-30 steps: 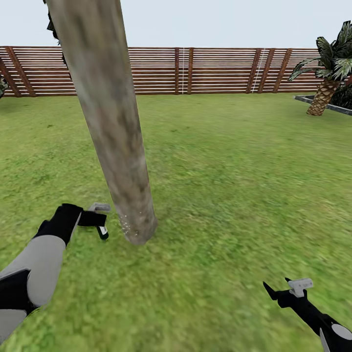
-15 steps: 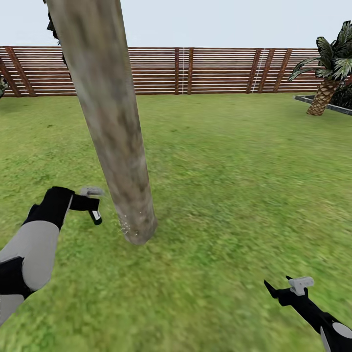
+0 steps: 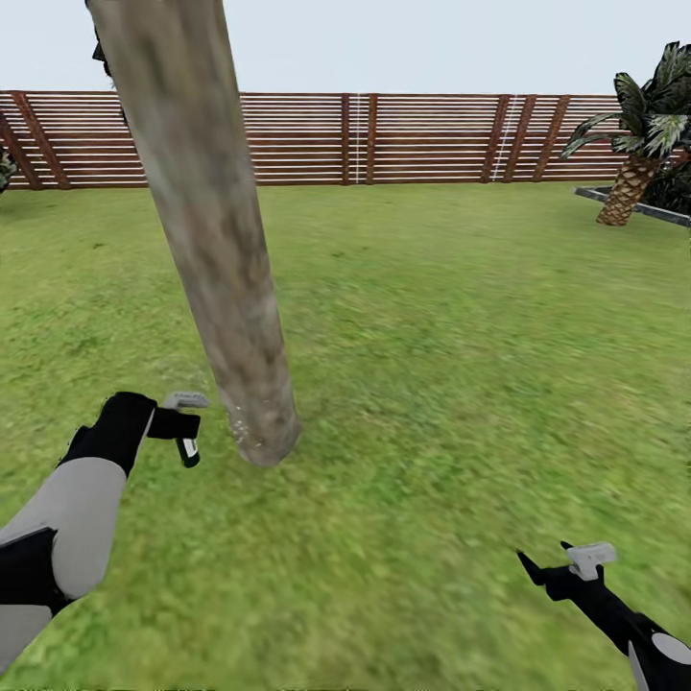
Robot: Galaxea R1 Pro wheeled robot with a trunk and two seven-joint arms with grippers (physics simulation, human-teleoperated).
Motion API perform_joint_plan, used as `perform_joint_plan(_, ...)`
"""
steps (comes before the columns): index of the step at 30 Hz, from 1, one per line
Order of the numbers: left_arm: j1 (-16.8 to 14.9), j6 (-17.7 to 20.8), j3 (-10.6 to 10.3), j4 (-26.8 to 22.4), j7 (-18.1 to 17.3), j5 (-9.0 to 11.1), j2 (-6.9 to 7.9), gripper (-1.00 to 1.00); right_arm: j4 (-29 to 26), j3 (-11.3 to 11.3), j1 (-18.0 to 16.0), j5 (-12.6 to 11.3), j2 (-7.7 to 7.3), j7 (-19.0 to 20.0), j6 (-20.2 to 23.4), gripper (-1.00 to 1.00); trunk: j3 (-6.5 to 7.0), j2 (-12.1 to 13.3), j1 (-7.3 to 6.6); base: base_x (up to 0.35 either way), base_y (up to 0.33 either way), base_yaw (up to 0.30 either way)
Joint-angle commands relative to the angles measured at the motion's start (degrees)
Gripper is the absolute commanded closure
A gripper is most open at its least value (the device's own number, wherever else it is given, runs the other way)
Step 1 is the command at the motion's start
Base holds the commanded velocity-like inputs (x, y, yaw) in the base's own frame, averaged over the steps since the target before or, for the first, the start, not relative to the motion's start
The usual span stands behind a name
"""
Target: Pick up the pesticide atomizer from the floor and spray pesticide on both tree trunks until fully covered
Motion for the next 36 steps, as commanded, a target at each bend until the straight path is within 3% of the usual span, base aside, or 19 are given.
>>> perform_joint_plan(1,0.0,0.0,0.0,-0.1,0.6,-0.1,-0.29,1.00,0.0,0.0,0.0,0.0,-0.04,0.0,0.0,-1.00,0.00,0.0,0.00,-0.059,-0.235,0.000)
perform_joint_plan(5,0.0,0.0,0.0,-0.1,2.0,-0.1,-1.39,1.00,0.0,0.0,0.0,0.0,-0.08,0.0,0.0,-1.00,0.00,0.0,0.00,-0.014,-0.264,0.051)
perform_joint_plan(11,0.2,0.1,0.2,0.2,2.1,-0.1,-1.47,1.00,0.0,0.0,0.0,0.0,-0.01,0.0,0.0,-1.00,0.00,0.0,0.00,-0.010,-0.251,0.205)
perform_joint_plan(15,1.6,0.0,0.2,0.0,2.1,0.0,-1.51,1.00,0.0,0.0,0.0,0.0,0.03,0.0,0.0,-1.00,0.00,0.0,0.00,-0.181,-0.194,0.033)
perform_joint_plan(22,1.3,0.5,0.0,-0.6,2.1,0.0,-1.53,1.00,0.0,0.0,0.0,0.0,-0.06,0.0,0.0,-1.00,0.00,0.0,0.00,-0.048,-0.038,0.002)
perform_joint_plan(24,-0.4,2.5,-0.1,-0.7,2.0,0.0,-1.65,1.00,0.0,0.0,0.0,0.0,-0.10,0.0,0.0,-1.00,0.00,0.0,0.00,-0.001,-0.001,0.000)
perform_joint_plan(26,-3.6,7.3,-0.1,-0.7,1.8,0.0,-1.84,1.00,0.0,0.0,0.0,0.0,-0.11,0.0,0.0,-1.00,0.00,0.0,0.00,0.000,0.000,0.000)
perform_joint_plan(29,-7.3,10.3,-0.2,-0.7,1.7,0.0,-1.97,1.00,0.0,0.0,0.0,0.0,-0.11,0.0,0.0,-1.00,0.00,0.0,0.00,0.000,0.000,0.000)
perform_joint_plan(36,-8.4,10.8,-0.2,-0.6,1.9,-0.3,-1.96,1.00,0.0,0.0,0.0,0.0,-0.11,0.0,0.0,-1.00,0.00,0.0,0.00,0.000,0.000,0.000)
